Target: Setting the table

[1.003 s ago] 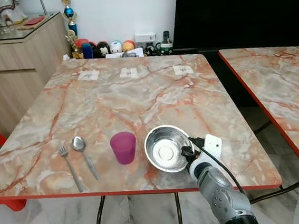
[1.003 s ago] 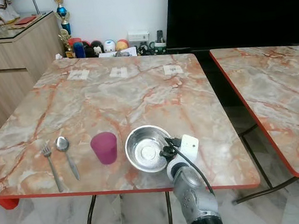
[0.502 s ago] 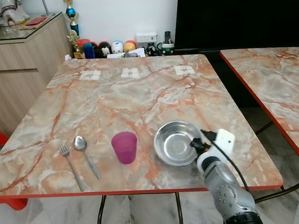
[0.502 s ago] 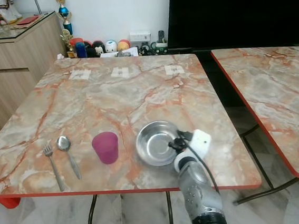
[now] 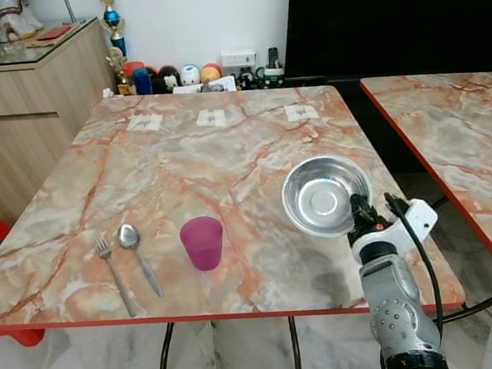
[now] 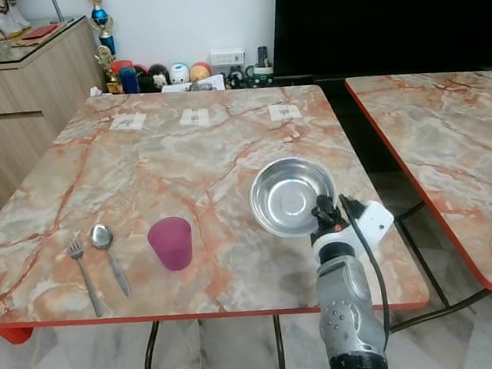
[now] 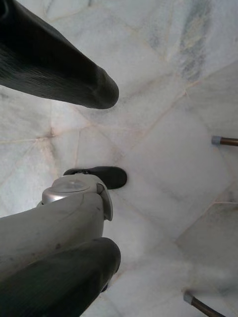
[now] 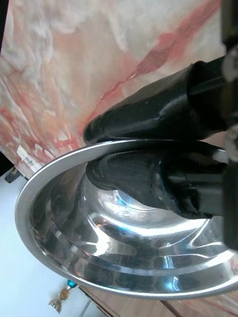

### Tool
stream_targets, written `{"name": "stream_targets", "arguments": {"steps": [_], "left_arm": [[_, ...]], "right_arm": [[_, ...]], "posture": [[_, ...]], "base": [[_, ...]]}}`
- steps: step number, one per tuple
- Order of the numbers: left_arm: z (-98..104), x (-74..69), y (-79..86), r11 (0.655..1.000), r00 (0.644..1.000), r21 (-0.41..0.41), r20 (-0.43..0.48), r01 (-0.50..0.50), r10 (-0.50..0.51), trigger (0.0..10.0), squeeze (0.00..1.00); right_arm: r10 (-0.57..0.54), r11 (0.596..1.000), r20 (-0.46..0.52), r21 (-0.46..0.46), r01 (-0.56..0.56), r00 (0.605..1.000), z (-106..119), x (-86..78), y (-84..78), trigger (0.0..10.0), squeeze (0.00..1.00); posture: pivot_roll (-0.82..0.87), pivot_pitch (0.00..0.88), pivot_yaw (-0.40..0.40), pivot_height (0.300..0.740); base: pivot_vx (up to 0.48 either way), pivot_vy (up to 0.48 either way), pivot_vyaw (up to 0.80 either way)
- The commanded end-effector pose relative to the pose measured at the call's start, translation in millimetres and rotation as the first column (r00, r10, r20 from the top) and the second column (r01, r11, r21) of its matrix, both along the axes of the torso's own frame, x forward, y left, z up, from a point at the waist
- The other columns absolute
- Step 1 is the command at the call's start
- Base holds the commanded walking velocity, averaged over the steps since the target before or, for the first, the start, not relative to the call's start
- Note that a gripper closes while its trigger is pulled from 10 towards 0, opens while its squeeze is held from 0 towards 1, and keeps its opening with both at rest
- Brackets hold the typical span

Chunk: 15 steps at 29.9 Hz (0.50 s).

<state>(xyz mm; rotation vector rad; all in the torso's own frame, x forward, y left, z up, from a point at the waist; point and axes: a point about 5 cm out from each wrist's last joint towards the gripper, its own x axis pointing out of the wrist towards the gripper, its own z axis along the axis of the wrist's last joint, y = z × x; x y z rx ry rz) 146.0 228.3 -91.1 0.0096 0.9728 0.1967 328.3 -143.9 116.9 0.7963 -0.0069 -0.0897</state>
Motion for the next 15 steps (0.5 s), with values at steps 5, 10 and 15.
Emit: {"name": "stream_targets", "arguments": {"steps": [5,10,15], "left_arm": [[-2.5,-4.4,-3.2,0.999,0.999,0.007,-0.025,0.035,-0.035,10.0,0.00],[-2.6,-4.5,-3.2,0.999,0.999,0.009,-0.028,0.043,-0.042,10.0,0.00],[-2.6,-4.6,-2.9,0.999,0.998,0.011,-0.030,0.046,-0.046,10.0,0.00]], "right_arm": [[-0.033,0.998,0.043,0.048,0.031,0.999,5.3,-0.1,3.3,10.0,0.00],[-0.042,0.998,0.045,0.047,0.040,0.998,4.8,0.4,0.4,10.0,0.00],[-0.045,0.998,0.050,0.043,0.043,0.998,5.0,0.7,0.0,10.0,0.00]], "posture": [[0.01,0.000,-0.040,0.740],[0.01,0.000,-0.038,0.740],[0.01,0.000,-0.035,0.740]], "base": [[0.000,-0.454,0.00],[0.000,-0.455,0.00],[0.000,-0.454,0.00]]}}
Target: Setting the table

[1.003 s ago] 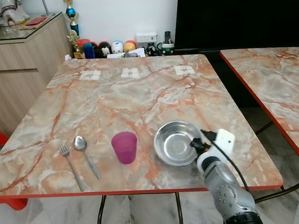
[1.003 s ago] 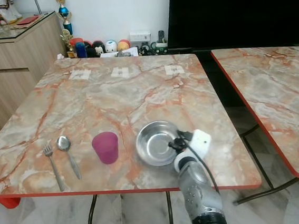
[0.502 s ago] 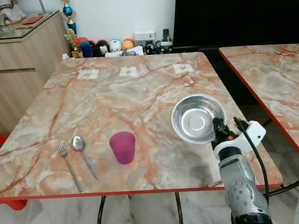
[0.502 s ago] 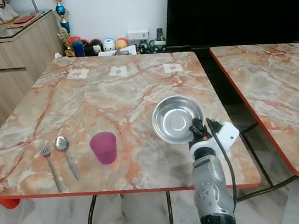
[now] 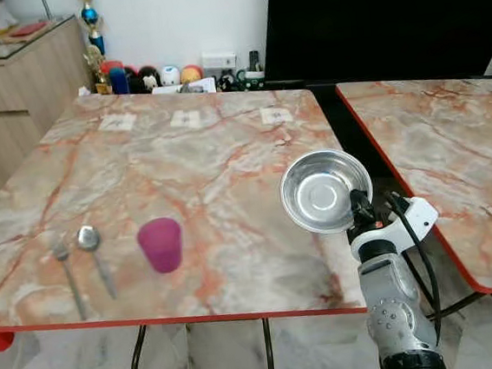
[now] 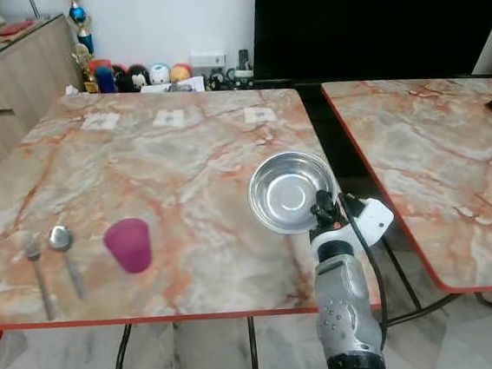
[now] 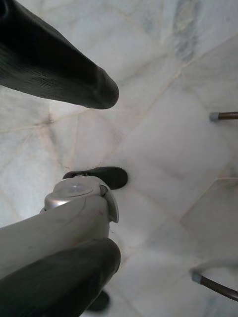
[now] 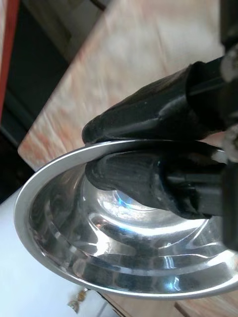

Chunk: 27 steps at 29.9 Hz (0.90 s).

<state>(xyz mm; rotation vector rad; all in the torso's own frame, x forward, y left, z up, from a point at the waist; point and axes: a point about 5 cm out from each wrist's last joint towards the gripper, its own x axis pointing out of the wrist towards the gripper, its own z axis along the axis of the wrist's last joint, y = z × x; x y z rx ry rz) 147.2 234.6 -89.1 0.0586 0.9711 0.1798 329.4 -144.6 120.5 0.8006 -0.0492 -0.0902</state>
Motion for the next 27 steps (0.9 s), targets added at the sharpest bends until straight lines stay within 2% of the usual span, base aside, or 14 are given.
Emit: {"name": "stream_targets", "arguments": {"steps": [1,16,20,27], "left_arm": [[-5,-5.8,-9.1,1.000,1.000,-0.022,-0.028,0.009,-0.010,10.0,0.00],[-4,-4.1,-8.8,1.000,0.999,-0.018,-0.025,0.026,-0.026,10.0,0.00],[-3,-0.6,-8.7,1.000,1.000,-0.020,-0.016,0.016,-0.017,10.0,0.00],[-2,-0.1,-7.5,1.000,1.000,-0.014,-0.014,0.021,-0.021,10.0,0.00]], "right_arm": [[-0.027,0.999,0.013,0.040,0.027,1.000,1,-0.4,0.7,10.0,0.00],[-0.047,0.999,0.027,0.022,0.047,0.999,3,1.7,-1.2,10.0,0.00],[-0.057,0.998,0.044,0.020,0.056,0.997,8,7.6,-2.7,10.0,0.00],[-0.080,0.997,0.068,0.008,0.079,0.995,14,8.6,-8.1,10.0,0.00]], "posture": [[0.01,0.000,-0.034,0.740],[0.00,0.000,-0.026,0.740],[0.00,0.000,-0.019,0.740],[-0.01,0.000,-0.009,0.740]], "base": [[0.000,-0.454,0.00],[0.000,-0.455,0.00],[0.000,-0.454,0.00],[0.000,-0.454,0.00]]}}
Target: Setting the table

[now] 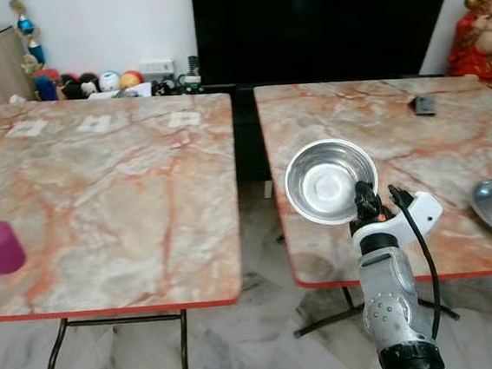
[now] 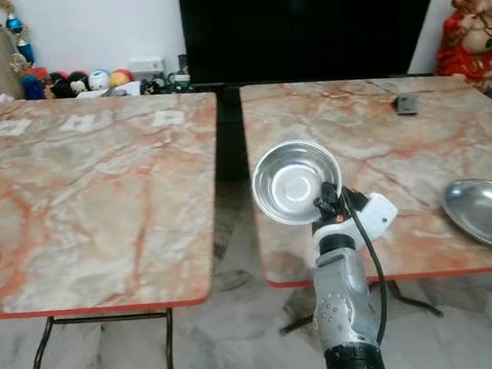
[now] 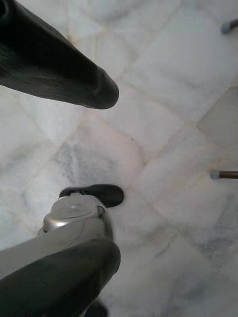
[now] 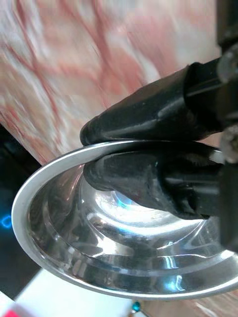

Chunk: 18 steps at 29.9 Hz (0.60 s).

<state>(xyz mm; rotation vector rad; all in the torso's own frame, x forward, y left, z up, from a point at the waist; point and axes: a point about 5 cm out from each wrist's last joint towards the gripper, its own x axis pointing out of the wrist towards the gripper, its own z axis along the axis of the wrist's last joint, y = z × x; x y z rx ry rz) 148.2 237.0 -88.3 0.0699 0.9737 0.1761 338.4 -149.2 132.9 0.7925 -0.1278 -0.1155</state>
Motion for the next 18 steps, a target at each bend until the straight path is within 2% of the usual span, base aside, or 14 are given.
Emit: {"name": "stream_targets", "arguments": {"steps": [1,6,11,18], "left_arm": [[-3.0,-1.4,-9.8,1.000,1.000,-0.021,-0.011,0.012,-0.012,10.0,0.00],[-3.5,-3.0,-9.1,1.000,1.000,-0.020,-0.015,0.004,-0.005,10.0,0.00],[-3.0,-2.1,-8.4,1.000,1.000,-0.016,-0.014,0.012,-0.012,10.0,0.00],[-2.8,-1.8,-7.7,1.000,1.000,-0.014,-0.016,0.013,-0.013,10.0,0.00]], "right_arm": [[-0.027,1.000,0.009,0.013,0.027,1.000,1.0,-0.9,-3.7,10.0,0.00],[-0.048,0.999,0.004,0.016,0.048,0.999,-2.7,-1.9,-7.1,10.0,0.00],[-0.059,0.998,0.032,0.010,0.058,0.998,5.5,3.3,-9.1,10.0,0.00],[-0.068,0.998,0.020,0.007,0.068,0.997,-0.1,1.2,-10.3,10.0,0.00]], "posture": [[-0.01,0.000,-0.006,0.740],[-0.02,0.000,0.005,0.740],[-0.03,0.000,0.014,0.740],[-0.02,0.000,0.023,0.740]], "base": [[0.000,-0.454,0.00],[0.000,-0.454,0.00],[0.000,-0.454,0.00],[0.000,-0.453,0.00]]}}
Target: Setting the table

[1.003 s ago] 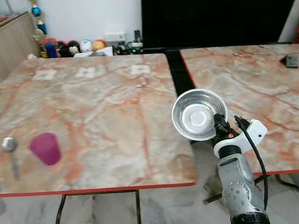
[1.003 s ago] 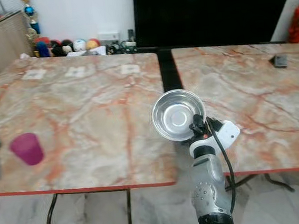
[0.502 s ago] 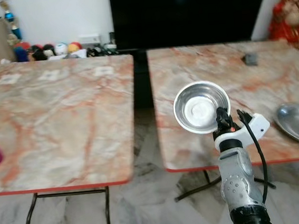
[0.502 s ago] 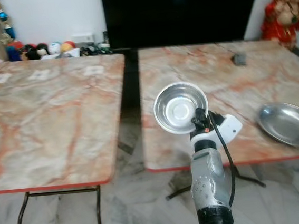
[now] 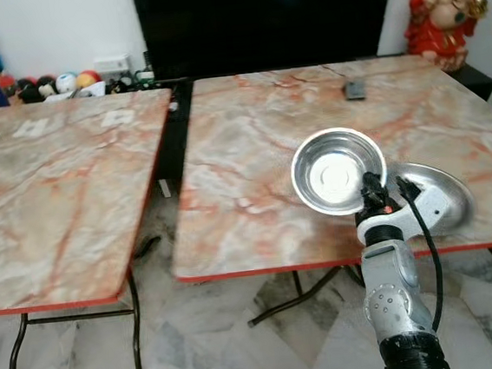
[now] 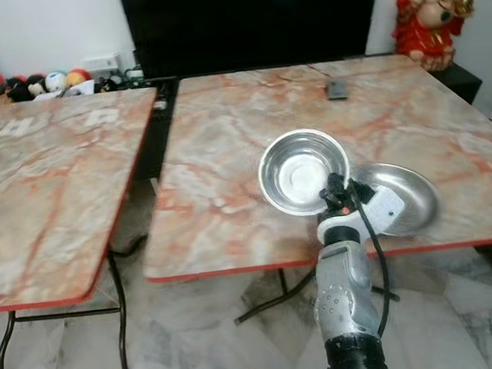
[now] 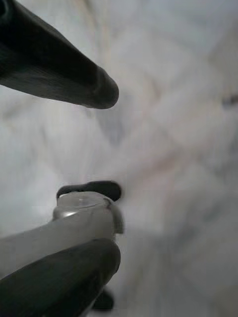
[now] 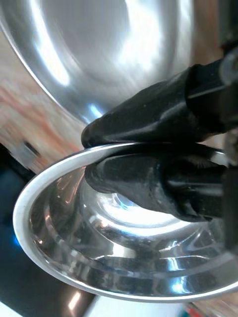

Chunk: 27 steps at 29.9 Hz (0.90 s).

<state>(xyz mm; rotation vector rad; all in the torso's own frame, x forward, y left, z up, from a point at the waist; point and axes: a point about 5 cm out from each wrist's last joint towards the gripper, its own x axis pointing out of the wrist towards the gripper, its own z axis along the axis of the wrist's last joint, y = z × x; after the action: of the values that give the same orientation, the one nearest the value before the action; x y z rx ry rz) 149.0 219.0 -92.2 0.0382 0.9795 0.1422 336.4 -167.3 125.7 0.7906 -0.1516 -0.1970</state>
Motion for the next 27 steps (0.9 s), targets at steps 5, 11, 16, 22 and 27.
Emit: {"name": "stream_targets", "arguments": {"steps": [5,11,16,22,27], "left_arm": [[1,-3.7,10.2,1.000,1.000,0.023,-0.018,-0.016,0.017,10.0,0.00],[0,-4.7,9.9,1.000,1.000,0.022,-0.021,-0.019,0.020,10.0,0.00],[0,-4.8,10.6,1.000,0.999,0.022,-0.022,-0.022,0.023,10.0,0.00],[1,-3.8,10.6,0.999,0.999,0.019,-0.017,-0.027,0.027,10.0,0.00],[1,-2.6,10.7,0.999,0.999,0.019,-0.015,-0.028,0.028,10.0,0.00]], "right_arm": [[-0.004,1.000,0.027,0.003,0.004,1.000,6,3.0,6.0,10.0,0.00],[-0.073,0.997,-0.009,-0.002,0.073,0.997,3,4.7,-2.7,10.0,0.00],[-0.121,0.993,-0.034,0.006,0.122,0.992,7,14.4,-8.6,10.0,0.00],[-0.132,0.991,-0.045,0.013,0.133,0.990,13,26.2,-8.4,10.0,0.00],[-0.187,0.982,-0.141,-0.001,0.189,0.972,9,32.5,-13.9,10.0,0.00]], "posture": [[-0.02,0.000,0.021,0.740],[-0.01,0.000,0.021,0.740],[-0.01,0.000,0.026,0.740],[0.00,0.000,0.027,0.740],[0.01,0.000,0.027,0.740]], "base": [[0.000,-0.089,0.00],[0.000,0.000,0.00],[0.000,0.000,0.00],[0.000,0.000,0.00],[0.000,0.000,0.00]]}}
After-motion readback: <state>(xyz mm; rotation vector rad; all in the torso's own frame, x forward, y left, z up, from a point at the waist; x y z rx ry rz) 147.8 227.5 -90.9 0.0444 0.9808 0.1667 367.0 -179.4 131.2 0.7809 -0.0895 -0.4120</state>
